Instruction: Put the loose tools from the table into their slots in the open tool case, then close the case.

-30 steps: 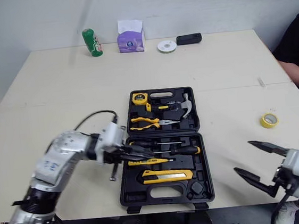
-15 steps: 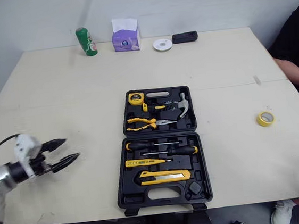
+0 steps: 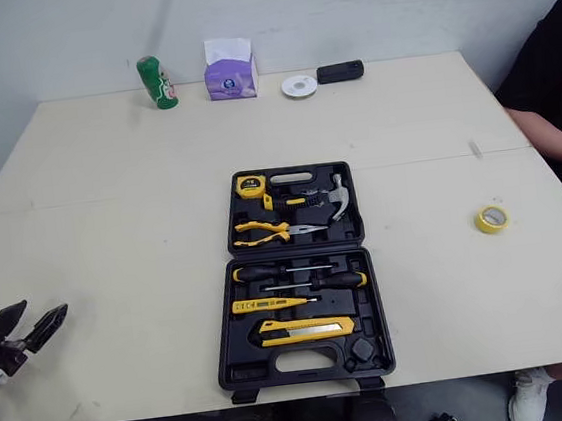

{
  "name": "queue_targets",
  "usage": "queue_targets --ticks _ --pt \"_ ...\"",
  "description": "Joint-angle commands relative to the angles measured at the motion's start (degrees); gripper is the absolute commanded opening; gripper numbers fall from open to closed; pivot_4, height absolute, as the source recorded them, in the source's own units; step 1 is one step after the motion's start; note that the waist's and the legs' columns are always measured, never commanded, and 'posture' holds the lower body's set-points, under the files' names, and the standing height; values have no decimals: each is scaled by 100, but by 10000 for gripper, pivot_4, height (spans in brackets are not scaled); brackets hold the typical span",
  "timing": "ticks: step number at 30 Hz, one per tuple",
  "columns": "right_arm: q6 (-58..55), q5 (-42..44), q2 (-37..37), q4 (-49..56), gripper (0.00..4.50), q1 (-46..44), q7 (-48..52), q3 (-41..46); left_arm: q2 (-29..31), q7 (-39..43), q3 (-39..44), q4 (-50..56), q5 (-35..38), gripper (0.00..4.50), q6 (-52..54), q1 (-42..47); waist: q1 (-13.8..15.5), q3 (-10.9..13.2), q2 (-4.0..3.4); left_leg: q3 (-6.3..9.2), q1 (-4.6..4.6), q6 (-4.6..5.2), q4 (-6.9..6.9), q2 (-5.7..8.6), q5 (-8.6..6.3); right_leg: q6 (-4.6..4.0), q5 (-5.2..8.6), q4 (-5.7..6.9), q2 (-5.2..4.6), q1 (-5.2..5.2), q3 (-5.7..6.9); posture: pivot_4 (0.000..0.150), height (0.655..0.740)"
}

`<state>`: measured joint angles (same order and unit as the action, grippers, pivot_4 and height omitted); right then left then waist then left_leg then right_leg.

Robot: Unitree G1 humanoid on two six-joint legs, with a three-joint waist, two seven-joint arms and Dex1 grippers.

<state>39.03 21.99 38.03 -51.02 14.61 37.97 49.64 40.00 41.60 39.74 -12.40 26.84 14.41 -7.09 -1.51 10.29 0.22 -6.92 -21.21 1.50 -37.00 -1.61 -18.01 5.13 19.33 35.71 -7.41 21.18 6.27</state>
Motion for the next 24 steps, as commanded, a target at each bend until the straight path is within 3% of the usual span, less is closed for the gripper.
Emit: queue_targets --ticks 1,6,12,16,20,24 --pt "-124 285 226 440 45000 -228 351 -181 -50 0 -126 526 156 43987 -57 172 -6 0 1 0 0 -2 0 0 2 0 0 0 0 0 1 1500 7400" --pt "-1058 418 601 1228 45000 -602 702 -591 -136 378 -604 1242 568 43987 60 675 -5 0 0 -5 -3 -27 -5 2 18 3 -1 6 0 1 -1 1500 7400" --pt "-3751 1142 1198 3084 45000 -586 1332 -1092 -173 498 -1453 2020 886 43987 493 1603 31 0 1 -5 -8 4 -4 2 42 4 -2 8 2 3 2 1500 7400" --pt "-5566 504 2193 4159 45000 -665 710 -1610 -184 687 -2127 2511 1209 43987 939 2296 60 1 -1 -9 -13 9 -9 5 43 9 -5 10 2 6 -1 1500 7400" --pt "-6099 447 3192 4076 45000 -1385 1952 -2535 -117 1097 -2819 2696 1255 43987 1232 2968 53 3 1 -17 -19 8 -8 6 46 13 -7 10 9 17 -7 1500 7400" --pt "-6159 22 3621 3522 45000 -2573 2720 -3580 -243 1265 -3148 2727 1249 43987 1287 3311 60 8 10 -22 -26 4 -10 -1 50 12 -7 7 26 24 -6 1500 7400"
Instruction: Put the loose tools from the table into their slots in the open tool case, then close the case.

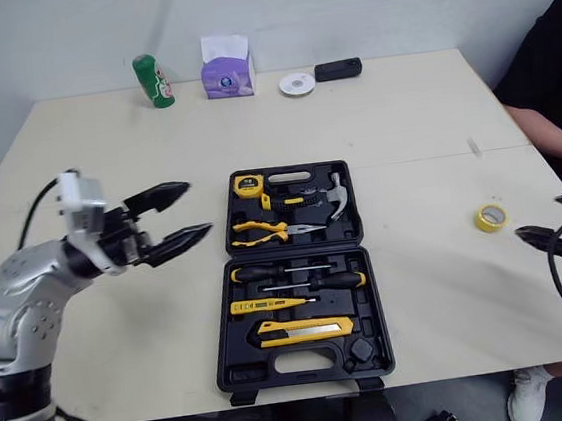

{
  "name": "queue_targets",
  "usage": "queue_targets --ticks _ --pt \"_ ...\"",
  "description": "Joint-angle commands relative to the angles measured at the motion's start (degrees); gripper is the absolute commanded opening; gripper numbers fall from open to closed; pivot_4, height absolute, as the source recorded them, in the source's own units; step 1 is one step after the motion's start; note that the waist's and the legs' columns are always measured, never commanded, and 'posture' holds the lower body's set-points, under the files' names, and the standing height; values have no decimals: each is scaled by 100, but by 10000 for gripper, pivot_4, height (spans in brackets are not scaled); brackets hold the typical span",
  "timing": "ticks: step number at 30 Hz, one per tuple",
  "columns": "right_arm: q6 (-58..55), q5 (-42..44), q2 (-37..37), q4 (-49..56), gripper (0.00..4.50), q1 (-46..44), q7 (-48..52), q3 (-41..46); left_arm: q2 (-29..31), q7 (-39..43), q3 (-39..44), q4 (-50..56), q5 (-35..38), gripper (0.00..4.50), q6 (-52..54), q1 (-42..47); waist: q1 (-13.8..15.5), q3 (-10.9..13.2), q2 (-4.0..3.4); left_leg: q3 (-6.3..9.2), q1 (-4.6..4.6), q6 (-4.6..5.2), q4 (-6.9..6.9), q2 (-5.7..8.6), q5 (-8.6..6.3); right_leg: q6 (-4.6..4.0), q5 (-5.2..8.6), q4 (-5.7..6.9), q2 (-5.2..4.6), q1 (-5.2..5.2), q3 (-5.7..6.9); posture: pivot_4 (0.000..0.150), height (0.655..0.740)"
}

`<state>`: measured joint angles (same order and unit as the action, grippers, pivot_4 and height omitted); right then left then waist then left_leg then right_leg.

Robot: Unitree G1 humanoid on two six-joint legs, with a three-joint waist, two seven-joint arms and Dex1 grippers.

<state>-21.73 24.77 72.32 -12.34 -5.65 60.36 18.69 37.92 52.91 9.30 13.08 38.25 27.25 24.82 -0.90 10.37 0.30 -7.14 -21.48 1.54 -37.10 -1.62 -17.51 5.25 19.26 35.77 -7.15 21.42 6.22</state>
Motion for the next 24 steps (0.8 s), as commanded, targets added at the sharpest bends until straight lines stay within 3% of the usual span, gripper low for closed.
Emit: queue_targets --ticks 1,6,11,15,18,24 --pt "-129 -394 221 -507 45000 -917 644 -759 -65 164 -167 205 108 43987 12 151 1 1 2 -2 1 -1 -3 -1 1 0 0 -2 3 -1 -2 1500 7400" --pt "-346 -1283 97 -1339 45000 -2630 1555 -2129 -303 186 -532 455 130 43987 130 212 16 10 3 -12 -9 8 -22 0 6 3 -2 -2 -1 4 -11 1500 7400" --pt "-245 -2064 -134 -1878 45000 -3703 2047 -2937 -473 214 -736 677 238 43987 297 261 58 17 0 -10 -12 3 -24 -3 6 3 -1 -4 3 7 -10 1500 7400" --pt "-463 -2420 -259 -2049 45000 -4115 2450 -3308 -537 211 -829 758 206 43987 321 266 75 20 -6 -11 -13 1 -28 -3 8 3 -2 -1 3 7 -10 1500 7400" --pt "-225 -2712 -325 -2308 36477 -4244 2432 -3451 -557 221 -882 852 237 45000 400 264 83 21 -6 -10 -18 2 -33 -2 7 3 -2 -2 3 8 -8 1500 7400" --pt "-14 -2987 -508 -2875 36477 -4458 2388 -3436 -570 209 -900 988 282 45000 489 277 73 21 -6 -10 -21 2 -43 -2 7 4 -2 2 4 8 -8 1500 7400"
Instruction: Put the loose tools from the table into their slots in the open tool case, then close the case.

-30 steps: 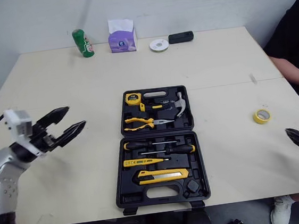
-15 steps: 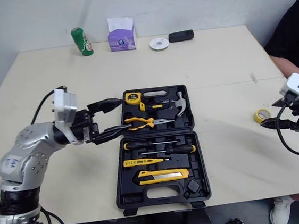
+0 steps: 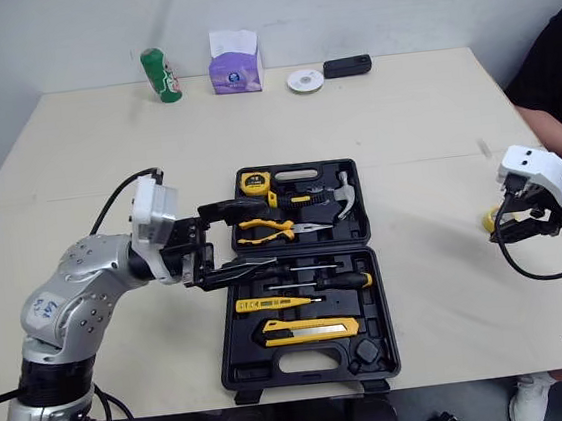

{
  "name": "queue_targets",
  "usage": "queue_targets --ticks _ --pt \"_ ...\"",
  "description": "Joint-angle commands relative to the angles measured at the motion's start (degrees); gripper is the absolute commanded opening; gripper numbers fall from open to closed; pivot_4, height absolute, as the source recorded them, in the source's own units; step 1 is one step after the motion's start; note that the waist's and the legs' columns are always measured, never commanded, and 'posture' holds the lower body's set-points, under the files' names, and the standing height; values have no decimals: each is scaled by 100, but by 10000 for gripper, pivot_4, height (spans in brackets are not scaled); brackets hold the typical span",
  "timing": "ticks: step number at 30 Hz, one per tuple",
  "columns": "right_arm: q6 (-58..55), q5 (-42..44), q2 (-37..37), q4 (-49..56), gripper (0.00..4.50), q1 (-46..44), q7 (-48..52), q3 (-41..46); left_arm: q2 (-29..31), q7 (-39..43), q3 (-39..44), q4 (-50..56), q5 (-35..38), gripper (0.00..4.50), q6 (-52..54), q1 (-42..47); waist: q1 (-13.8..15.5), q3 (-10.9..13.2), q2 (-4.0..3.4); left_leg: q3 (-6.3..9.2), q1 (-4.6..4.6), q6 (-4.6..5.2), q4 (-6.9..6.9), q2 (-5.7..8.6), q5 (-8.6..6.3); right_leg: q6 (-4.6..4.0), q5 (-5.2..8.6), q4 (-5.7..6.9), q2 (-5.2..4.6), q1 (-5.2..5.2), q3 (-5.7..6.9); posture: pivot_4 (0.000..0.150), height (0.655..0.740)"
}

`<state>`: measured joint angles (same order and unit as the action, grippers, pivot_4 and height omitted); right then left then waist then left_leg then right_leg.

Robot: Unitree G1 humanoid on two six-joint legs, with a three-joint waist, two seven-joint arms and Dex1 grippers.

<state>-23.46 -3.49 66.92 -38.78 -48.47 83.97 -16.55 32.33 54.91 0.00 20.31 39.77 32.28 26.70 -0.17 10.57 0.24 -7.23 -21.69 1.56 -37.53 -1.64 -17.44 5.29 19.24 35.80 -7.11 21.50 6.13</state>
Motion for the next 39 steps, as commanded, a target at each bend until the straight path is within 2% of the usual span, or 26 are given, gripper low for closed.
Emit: queue_targets --ticks 1,9,18,37,39 --pt "222 -199 14 -330 36477 -198 25 81 -13 11 24 266 127 45000 -16 87 -1 0 0 0 0 0 -1 -1 0 0 0 2 1 0 0 1500 7400" --pt "729 -408 -287 -1611 36477 -666 -109 142 -12 41 -56 311 128 45000 -1 76 -11 2 -4 -1 0 -1 -7 -2 0 0 0 4 5 0 -2 1500 7400" --pt "1015 -728 -574 -2394 36477 -1137 -149 69 22 16 -108 367 71 45000 -3 29 -16 4 -7 0 -1 -1 -13 -4 0 0 0 7 7 0 -3 1500 7400" --pt "1428 -1042 -1014 -3124 36477 -1254 -374 123 102 -79 -46 551 70 45000 52 -98 -20 8 -13 3 -6 -2 -27 -7 -1 0 0 12 13 -1 -3 1500 7400" --pt "1461 -1038 -1033 -3151 30932 -1269 -402 154 90 -117 -43 580 59 45000 60 -108 -22 8 -13 3 -6 -2 -30 -7 -1 0 0 15 13 -1 -4 1500 7400"
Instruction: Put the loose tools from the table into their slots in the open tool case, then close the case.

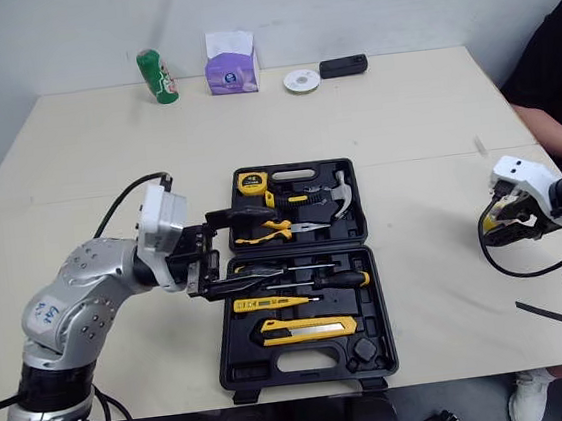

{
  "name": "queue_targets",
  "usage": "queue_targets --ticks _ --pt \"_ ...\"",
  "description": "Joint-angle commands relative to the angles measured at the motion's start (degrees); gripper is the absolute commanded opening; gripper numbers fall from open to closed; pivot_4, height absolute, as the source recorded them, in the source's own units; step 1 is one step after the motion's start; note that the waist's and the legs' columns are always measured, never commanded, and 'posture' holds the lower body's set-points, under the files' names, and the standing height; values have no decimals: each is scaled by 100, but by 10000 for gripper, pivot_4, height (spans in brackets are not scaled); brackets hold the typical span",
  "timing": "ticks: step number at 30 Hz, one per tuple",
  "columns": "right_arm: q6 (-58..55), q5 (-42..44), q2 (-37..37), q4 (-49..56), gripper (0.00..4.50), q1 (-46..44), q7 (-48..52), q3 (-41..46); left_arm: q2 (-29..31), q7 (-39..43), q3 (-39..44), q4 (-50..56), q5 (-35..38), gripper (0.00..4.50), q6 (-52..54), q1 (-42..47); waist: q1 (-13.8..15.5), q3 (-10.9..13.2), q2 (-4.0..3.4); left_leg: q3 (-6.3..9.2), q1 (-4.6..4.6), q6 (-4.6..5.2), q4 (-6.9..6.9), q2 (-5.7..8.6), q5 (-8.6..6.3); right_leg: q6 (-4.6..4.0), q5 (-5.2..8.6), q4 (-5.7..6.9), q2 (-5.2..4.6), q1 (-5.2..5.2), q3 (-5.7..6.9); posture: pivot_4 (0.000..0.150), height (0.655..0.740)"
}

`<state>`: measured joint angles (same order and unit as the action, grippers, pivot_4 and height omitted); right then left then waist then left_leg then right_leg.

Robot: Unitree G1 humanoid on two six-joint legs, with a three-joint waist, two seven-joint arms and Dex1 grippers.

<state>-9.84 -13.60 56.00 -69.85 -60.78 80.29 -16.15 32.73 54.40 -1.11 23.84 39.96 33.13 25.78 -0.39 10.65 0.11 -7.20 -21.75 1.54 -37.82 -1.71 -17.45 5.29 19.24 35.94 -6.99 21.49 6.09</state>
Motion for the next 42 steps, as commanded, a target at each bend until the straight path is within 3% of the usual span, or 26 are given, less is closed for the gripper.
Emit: queue_targets --ticks 1,7,14,20,24,28,30,36,42 --pt "124 -37 54 -51 27680 -43 -29 121 47 -78 69 245 41 45000 -20 -28 0 0 0 1 0 0 -1 -1 0 0 0 0 1 -1 0 1500 7400" --pt "308 -138 81 -79 282 -81 -134 114 88 -61 42 297 9 45000 -66 -122 -11 0 0 2 0 -1 -2 -2 -1 0 0 0 3 -1 -1 1500 7400" --pt "729 -171 195 86 282 -62 81 114 286 324 18 255 62 45000 -138 -229 -49 2 -4 3 0 -5 -9 -7 -3 0 0 2 24 -1 -8 1500 7400" --pt "953 77 472 1069 282 162 847 228 280 668 -27 103 -64 45000 -455 -206 -50 6 -11 3 0 -5 -9 -7 -3 0 0 2 24 -1 -8 1500 7400" --pt "373 797 863 2948 282 929 1221 221 305 930 -63 -31 -198 45000 -701 -269 -46 6 -12 6 -1 -7 -11 -10 -5 0 0 2 23 -1 -9 1500 7400" --pt "-793 1921 1506 5533 282 2004 1221 321 257 1013 4 -181 -273 45000 -929 -272 17 15 -27 14 -3 -8 -14 -12 -6 0 0 4 22 1 -8 1500 7400" --pt "-1343 2363 1577 6805 282 2456 1185 569 281 1198 12 -399 -623 45000 -1543 -382 12 17 -29 17 -3 -10 -15 -15 -7 -1 0 5 22 2 -9 1500 7400" --pt "-1989 2942 1595 8942 282 3215 905 659 465 1562 82 -579 -876 45000 -2199 -863 21 17 -29 31 1 -13 -16 -14 -18 -3 0 4 27 3 -15 1500 7400" --pt "-2592 3303 1274 10301 282 3077 788 229 574 1392 335 -201 -622 45000 -1982 -1384 24 18 -27 42 -7 -2 -21 -10 -25 -2 -1 0 12 4 -12 1500 7400"
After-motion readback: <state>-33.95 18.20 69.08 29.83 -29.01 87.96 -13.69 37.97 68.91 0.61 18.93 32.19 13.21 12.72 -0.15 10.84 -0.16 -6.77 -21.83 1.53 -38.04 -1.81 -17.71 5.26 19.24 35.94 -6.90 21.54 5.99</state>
